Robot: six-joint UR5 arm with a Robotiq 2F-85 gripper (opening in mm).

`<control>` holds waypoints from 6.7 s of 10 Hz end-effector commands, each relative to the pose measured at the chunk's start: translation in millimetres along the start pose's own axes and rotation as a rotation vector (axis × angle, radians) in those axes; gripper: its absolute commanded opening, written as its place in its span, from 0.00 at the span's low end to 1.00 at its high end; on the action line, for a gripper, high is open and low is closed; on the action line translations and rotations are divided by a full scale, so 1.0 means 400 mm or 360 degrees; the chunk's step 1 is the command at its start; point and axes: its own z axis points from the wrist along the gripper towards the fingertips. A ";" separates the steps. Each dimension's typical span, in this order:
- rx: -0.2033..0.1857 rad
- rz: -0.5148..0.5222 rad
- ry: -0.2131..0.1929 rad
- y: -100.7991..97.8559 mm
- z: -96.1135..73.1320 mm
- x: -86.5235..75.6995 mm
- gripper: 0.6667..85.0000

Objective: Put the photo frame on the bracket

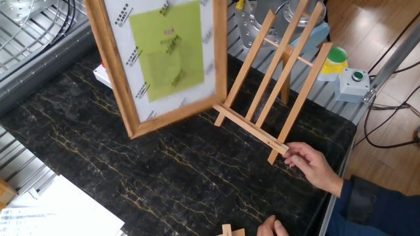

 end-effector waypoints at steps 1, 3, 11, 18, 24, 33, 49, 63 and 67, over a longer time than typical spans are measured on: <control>0.0063 -0.0509 0.0060 -0.040 -0.011 0.015 0.00; 0.0109 -0.0717 0.0071 -0.058 -0.013 0.014 0.00; 0.0414 -0.1593 0.0117 -0.144 -0.062 -0.001 0.00; 0.0595 -0.2339 0.0147 -0.173 -0.108 -0.046 0.00; 0.0581 -0.2883 0.0126 -0.157 -0.128 -0.071 0.00; 0.0494 -0.3621 0.0125 -0.133 -0.122 -0.081 0.00; 0.0380 -0.4478 0.0313 -0.138 -0.114 -0.044 0.00; 0.0427 -0.3578 0.0245 -0.093 -0.101 0.003 0.00; 0.0380 -0.3093 0.0185 -0.093 -0.101 0.021 0.00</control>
